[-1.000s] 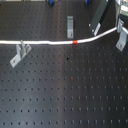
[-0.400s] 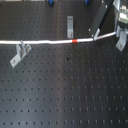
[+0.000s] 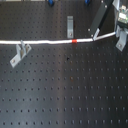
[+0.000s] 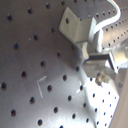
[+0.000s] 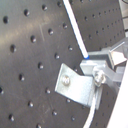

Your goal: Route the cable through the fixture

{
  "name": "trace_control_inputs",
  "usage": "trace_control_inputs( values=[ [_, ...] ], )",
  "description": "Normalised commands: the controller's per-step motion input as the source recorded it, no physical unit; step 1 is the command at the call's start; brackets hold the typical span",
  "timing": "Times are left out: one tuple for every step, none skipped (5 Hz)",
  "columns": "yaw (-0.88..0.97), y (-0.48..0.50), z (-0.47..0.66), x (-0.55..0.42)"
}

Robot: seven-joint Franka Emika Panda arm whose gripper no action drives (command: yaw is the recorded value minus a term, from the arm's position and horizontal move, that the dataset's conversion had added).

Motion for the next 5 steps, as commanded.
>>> trace_control_inputs(
  values=[
    [0.11, 0.038, 0.0, -0.316],
    [0.17, 0.106, 0.0, -0.307],
    [0.17, 0.286, 0.03, -0.164],
    [0.06, 0.471, 0.11, -0.024],
    [0.07, 0.422, 0.25, -0.088]
  ],
)
